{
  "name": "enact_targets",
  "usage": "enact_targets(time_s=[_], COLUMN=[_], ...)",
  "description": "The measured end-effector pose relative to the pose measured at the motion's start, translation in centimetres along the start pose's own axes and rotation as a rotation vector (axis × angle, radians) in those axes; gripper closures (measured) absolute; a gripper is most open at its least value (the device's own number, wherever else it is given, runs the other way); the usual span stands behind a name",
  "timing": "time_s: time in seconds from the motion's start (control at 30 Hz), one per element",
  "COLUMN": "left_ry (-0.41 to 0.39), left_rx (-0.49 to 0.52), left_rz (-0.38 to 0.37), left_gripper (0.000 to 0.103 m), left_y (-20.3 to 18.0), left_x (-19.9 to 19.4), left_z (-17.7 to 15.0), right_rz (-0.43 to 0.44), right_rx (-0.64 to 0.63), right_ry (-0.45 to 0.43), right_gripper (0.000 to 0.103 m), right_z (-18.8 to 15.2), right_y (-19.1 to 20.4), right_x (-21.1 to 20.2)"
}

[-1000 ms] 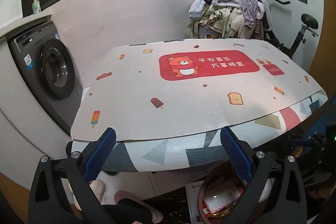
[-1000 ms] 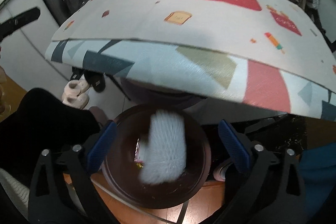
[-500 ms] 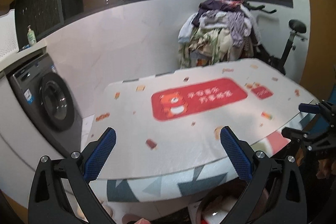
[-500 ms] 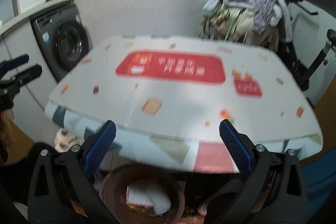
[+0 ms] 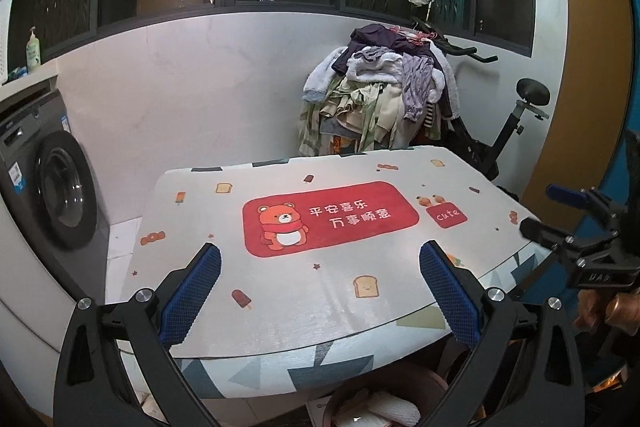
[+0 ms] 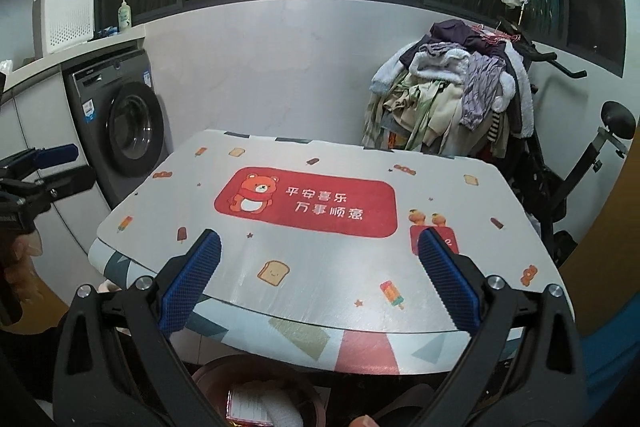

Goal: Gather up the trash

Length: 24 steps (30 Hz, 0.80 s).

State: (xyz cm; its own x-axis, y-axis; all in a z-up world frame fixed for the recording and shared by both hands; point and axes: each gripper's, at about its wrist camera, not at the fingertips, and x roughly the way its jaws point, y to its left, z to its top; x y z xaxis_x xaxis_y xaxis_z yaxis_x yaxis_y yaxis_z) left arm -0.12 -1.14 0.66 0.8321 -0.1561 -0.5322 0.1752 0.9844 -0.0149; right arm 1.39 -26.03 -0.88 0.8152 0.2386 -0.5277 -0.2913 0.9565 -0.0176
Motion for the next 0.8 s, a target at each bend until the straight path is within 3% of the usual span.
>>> enact_targets(time_s=[0.8], left_ry=[0.015], left_rx=[0.021], left_rz=[0.038], left_gripper=[0.006], left_y=[0.05], left_x=[0.41], left_z=[-0.55], right_rz=[-0.011], right_rx=[0.005], right_ry=[0.006], right_gripper=[0.006], right_z=[-0.07], right_y=[-0.14], right_x=[-0.1])
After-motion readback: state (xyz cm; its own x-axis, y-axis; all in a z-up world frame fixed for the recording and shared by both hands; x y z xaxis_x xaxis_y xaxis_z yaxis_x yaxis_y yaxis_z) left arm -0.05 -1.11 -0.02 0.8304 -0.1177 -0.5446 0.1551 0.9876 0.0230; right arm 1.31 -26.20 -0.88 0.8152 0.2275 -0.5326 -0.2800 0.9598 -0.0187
